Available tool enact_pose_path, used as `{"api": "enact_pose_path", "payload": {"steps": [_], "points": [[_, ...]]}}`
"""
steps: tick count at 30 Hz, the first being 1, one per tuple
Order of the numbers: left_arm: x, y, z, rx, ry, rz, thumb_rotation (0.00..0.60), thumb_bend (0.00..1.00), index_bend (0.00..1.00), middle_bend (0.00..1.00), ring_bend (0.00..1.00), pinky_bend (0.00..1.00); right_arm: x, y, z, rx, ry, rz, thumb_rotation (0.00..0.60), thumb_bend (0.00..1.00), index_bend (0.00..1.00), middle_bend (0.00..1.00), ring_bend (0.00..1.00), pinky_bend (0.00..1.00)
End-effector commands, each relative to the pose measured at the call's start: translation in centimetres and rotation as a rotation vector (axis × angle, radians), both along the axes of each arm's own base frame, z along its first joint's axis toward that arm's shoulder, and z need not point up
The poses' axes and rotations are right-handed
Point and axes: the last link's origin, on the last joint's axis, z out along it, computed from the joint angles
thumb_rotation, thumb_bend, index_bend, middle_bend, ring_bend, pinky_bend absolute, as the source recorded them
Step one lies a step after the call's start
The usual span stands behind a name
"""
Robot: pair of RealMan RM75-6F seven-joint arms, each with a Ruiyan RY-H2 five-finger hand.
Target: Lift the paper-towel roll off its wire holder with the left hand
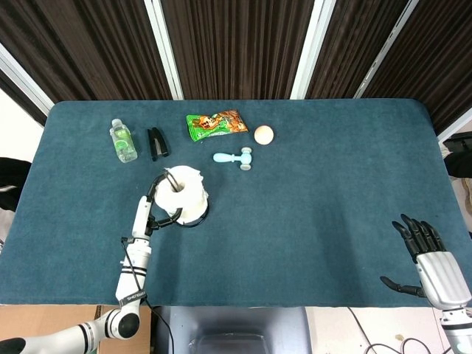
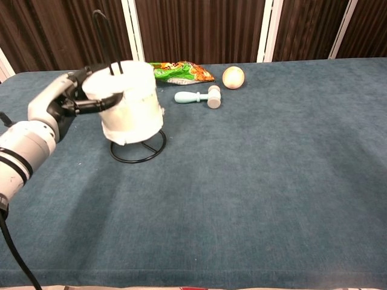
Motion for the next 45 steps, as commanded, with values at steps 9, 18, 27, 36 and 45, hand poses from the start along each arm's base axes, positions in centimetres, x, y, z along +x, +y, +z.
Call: {"api": "enact_pose_path", "payload": {"steps": [9, 18, 27, 36, 45], "points": [[4.2, -0.9, 7.4, 0.221, -0.029, -0.116, 0.6, 0.77, 0.8, 0.88, 0.96, 1.0, 0.2, 0.1, 0.0, 0.003, -0.001, 0.013, 0.559, 0.0, 0.0, 0.0, 0.0, 0.0], [6.9, -0.8, 14.2, 0.353, -0.032, -0.137, 0.6, 0.77, 0.8, 0.88, 0.96, 1.0, 0.5, 0.6, 0.3, 0.02, -0.017, 0.042, 0.56, 0.0, 0.0, 0.0, 0.0, 0.0], [5.5, -2.3, 18.9, 0.433, 0.047, -0.146, 0.6, 0.77, 0.8, 0.88, 0.96, 1.0, 0.3, 0.7, 0.6, 0.002, -0.016, 0.032, 0.561, 0.0, 0.0, 0.0, 0.0, 0.0], [-3.3, -1.6, 14.3, 0.346, 0.246, -0.035, 0.6, 0.76, 0.8, 0.88, 0.96, 1.0, 0.7, 0.8, 0.0, 0.02, -0.006, 0.049, 0.562, 0.0, 0.0, 0.0, 0.0, 0.0], [-9.2, -1.6, 6.6, 0.189, 0.357, 0.006, 0.6, 0.74, 0.8, 0.88, 0.94, 0.94, 0.6, 0.8, -0.1, 0.022, -0.001, 0.043, 0.561, 0.0, 0.0, 0.0, 0.0, 0.0]]}}
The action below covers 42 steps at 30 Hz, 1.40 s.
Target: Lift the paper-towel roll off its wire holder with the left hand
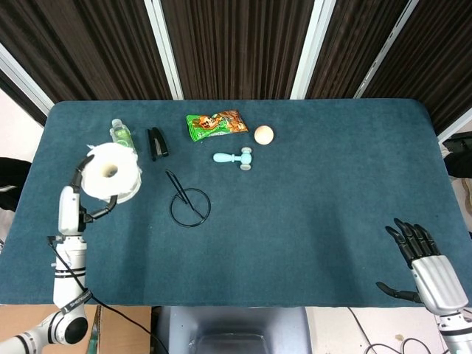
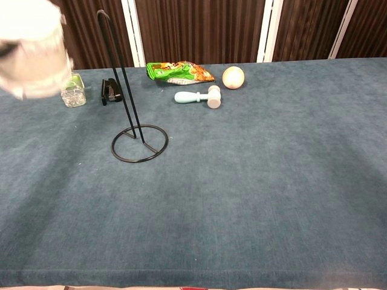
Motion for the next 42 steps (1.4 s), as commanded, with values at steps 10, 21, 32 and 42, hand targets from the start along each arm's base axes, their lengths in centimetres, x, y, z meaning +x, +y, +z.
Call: {"api": "enact_pose_path", "payload": {"steps": [10, 21, 32, 42], "points": [[-4.0, -0.3, -9.1, -0.167, 0.127, 0.041, 0.6, 0.64, 0.67, 0.71, 0.62, 0.43, -0.2, 0.1, 0.2, -0.007, 0.0, -0.005, 0.56, 0.0, 0.0, 0.0, 0.0, 0.0], [-4.1, -0.1, -8.3, -0.176, 0.071, 0.042, 0.6, 0.41, 0.0, 0.0, 0.0, 0.08, 0.0, 0.1, -0.1, 0.009, 0.004, 0.002, 0.561, 0.0, 0.0, 0.0, 0.0, 0.0], [-4.7, -0.4, -5.7, -0.156, 0.059, 0.075, 0.6, 0.37, 0.0, 0.0, 0.0, 0.06, 0.1, 0.2, -0.2, 0.008, 0.008, 0.006, 0.561, 0.0, 0.0, 0.0, 0.0, 0.0], [-6.7, -7.5, 3.2, 0.052, 0.406, -0.033, 0.6, 0.37, 0.0, 0.0, 0.0, 0.05, -0.2, 0.4, 0.3, -0.025, 0.008, -0.012, 0.561, 0.0, 0.0, 0.0, 0.0, 0.0]]}}
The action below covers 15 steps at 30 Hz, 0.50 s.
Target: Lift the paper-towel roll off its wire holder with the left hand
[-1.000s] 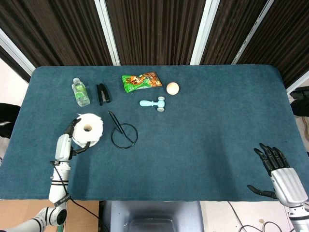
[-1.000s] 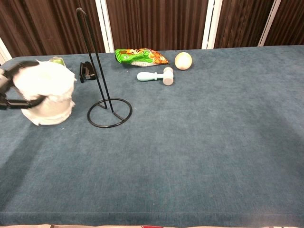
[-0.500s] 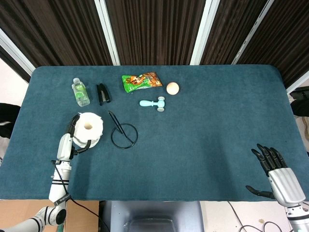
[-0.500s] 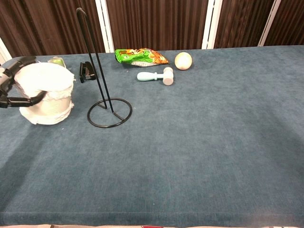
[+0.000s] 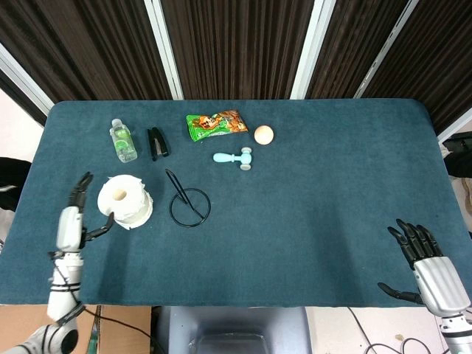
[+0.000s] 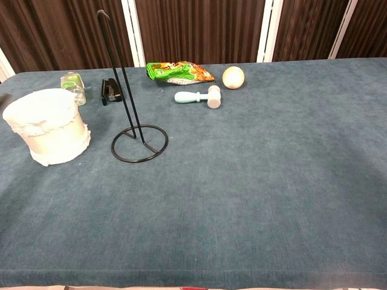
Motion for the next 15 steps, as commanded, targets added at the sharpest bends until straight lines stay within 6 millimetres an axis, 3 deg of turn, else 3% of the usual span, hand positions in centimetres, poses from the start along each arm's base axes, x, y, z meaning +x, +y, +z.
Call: {"api": "enact_pose_path", "payload": {"steps": [1, 4, 6, 11, 12, 15], "points": [[-1.6, -5.9, 5.1, 0.009, 0.284, -0.005, 0.6, 0.37, 0.0, 0.0, 0.0, 0.05, -0.1, 0.0, 0.0, -0.01, 0.009, -0.013, 0.56, 0.0, 0.0, 0.0, 0.0, 0.0], [-1.4, -10.1, 6.5, -0.048, 0.382, -0.011, 0.6, 0.37, 0.0, 0.0, 0.0, 0.04, 0.0, -0.1, -0.4, -0.003, 0.026, -0.021, 0.559, 0.0, 0.0, 0.0, 0.0, 0.0], [-1.6, -12.0, 5.7, -0.066, 0.428, -0.047, 0.6, 0.36, 0.0, 0.0, 0.0, 0.03, 0.1, -0.2, -0.9, 0.004, 0.038, -0.024, 0.561, 0.0, 0.0, 0.0, 0.0, 0.0], [-2.6, -12.4, 3.5, -0.127, 0.511, -0.102, 0.6, 0.37, 0.0, 0.0, 0.0, 0.01, 0.3, -0.5, -1.4, 0.012, 0.047, -0.028, 0.56, 0.0, 0.0, 0.0, 0.0, 0.0], [-4.2, -12.4, 2.1, -0.23, 0.57, -0.044, 0.6, 0.37, 0.0, 0.0, 0.0, 0.01, 0.4, -0.7, -1.8, 0.024, 0.053, -0.03, 0.559, 0.0, 0.0, 0.0, 0.0, 0.0], [-3.7, -11.5, 2.1, -0.237, 0.582, -0.04, 0.6, 0.37, 0.0, 0.0, 0.0, 0.0, 0.4, -1.1, -2.2, 0.034, 0.064, -0.032, 0.561, 0.0, 0.0, 0.0, 0.0, 0.0]]}}
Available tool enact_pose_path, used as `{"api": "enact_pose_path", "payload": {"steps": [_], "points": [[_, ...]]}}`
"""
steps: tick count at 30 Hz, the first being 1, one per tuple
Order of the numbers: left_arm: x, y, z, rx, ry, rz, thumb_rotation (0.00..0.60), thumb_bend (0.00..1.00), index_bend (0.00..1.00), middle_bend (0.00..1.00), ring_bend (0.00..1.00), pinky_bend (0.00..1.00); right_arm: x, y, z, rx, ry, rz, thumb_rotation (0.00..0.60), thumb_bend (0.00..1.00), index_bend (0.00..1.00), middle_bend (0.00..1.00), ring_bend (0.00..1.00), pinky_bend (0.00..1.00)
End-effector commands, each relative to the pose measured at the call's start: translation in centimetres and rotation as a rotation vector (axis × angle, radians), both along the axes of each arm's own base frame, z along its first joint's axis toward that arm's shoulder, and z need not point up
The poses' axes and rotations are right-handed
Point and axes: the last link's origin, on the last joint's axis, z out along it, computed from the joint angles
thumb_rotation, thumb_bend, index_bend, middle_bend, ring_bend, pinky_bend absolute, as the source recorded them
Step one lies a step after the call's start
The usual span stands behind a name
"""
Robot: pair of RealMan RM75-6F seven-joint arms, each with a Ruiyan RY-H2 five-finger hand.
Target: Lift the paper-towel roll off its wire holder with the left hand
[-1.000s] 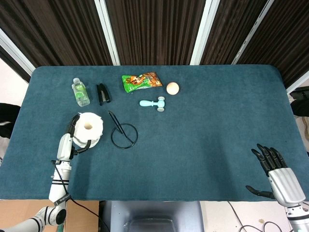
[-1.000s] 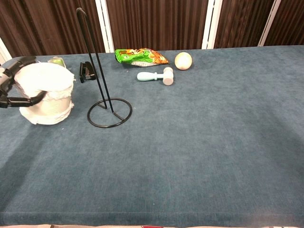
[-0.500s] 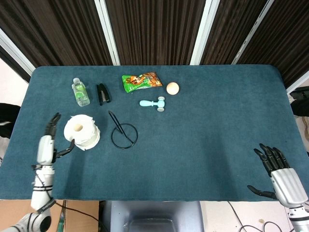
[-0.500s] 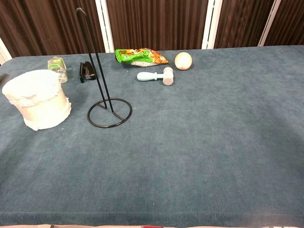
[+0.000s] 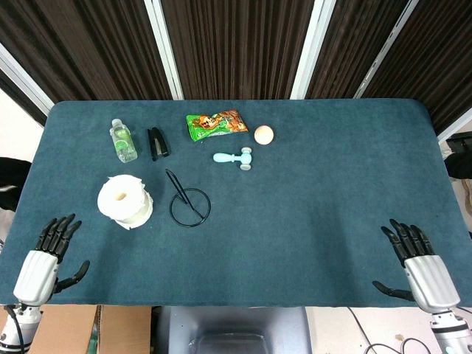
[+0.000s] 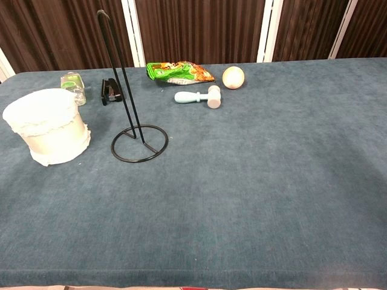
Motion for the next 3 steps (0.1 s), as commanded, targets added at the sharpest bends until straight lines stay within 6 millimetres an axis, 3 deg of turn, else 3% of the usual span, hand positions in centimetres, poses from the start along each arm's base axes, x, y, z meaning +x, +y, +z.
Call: {"api": "enact_pose_path", "payload": {"steps": [1, 3], "points": [[-1.14, -1.18, -1.93, -0.088, 0.133, 0.023, 0.6, 0.37, 0.0, 0.0, 0.0, 0.0, 0.13, -0.38, -0.34, 0.006, 0.009, -0.003, 0.56, 0.0, 0.0, 0.0, 0.0, 0.0], [-1.09, -1.39, -1.81, -0.08, 0.13, 0.017, 0.6, 0.38, 0.0, 0.0, 0.0, 0.0, 0.11, -0.32, -0.26, 0.002, 0.007, -0.005, 0.56, 0.0, 0.0, 0.0, 0.0, 0.0]]}}
